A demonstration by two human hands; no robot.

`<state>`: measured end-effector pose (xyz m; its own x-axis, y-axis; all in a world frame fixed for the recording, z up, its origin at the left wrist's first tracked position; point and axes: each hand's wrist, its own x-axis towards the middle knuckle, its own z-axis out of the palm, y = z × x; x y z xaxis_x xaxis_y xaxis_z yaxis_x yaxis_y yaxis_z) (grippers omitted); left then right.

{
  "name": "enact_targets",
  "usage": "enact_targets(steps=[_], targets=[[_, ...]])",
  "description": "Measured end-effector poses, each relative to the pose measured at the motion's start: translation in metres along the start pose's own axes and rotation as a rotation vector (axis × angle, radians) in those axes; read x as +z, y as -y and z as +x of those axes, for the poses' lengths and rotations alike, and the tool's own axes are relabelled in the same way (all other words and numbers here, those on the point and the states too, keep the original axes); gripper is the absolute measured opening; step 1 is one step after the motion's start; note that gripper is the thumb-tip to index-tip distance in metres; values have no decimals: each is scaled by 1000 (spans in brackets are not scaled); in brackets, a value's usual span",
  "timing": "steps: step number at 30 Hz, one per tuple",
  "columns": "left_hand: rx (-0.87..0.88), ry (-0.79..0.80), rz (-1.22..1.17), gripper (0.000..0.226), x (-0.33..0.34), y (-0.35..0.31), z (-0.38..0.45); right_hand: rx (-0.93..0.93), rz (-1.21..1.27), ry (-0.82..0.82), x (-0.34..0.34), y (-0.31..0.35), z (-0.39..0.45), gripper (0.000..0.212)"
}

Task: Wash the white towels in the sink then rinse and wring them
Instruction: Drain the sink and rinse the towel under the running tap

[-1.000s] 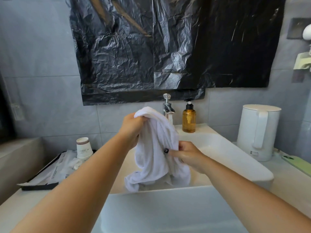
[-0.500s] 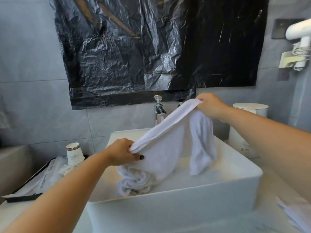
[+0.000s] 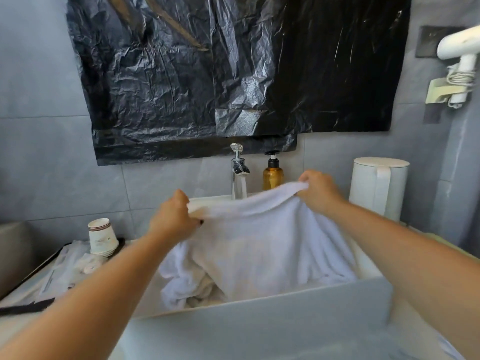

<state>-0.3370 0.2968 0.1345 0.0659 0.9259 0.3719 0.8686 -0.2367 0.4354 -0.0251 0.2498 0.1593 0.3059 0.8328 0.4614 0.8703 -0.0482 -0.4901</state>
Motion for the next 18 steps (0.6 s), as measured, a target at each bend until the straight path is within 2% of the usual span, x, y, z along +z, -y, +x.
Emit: enact_targets(steps=[2,3,5,7,10,12,14,16,18], targets=[[114,72,186,43,16,-4,-10,-103,-295,164,29,-3,-8,37],[175,111,246,35,22,-5,-17,-196,-359,218,39,-3,-14,34],[274,248,270,17,32,-3,-28,-316,-293,374,53,-3,-26,21],[325,374,212,13,42,4,-34,-328,-285,601,62,-6,-36,23],[334,416,219,13,55,9,-28,-200,-389,825,71,-14,-44,17],[308,477,240,22,65,5,-25,-142,-442,854,79,-17,-44,51],[323,546,372,31,77,-3,-23,-161,-483,863,89,-15,-44,71],[325,590,493,43,87,-9,-19,-192,-499,866,94,-13,-43,64],[285,586,514,44,90,-13,-17,-169,-410,895,99,-15,-42,35]])
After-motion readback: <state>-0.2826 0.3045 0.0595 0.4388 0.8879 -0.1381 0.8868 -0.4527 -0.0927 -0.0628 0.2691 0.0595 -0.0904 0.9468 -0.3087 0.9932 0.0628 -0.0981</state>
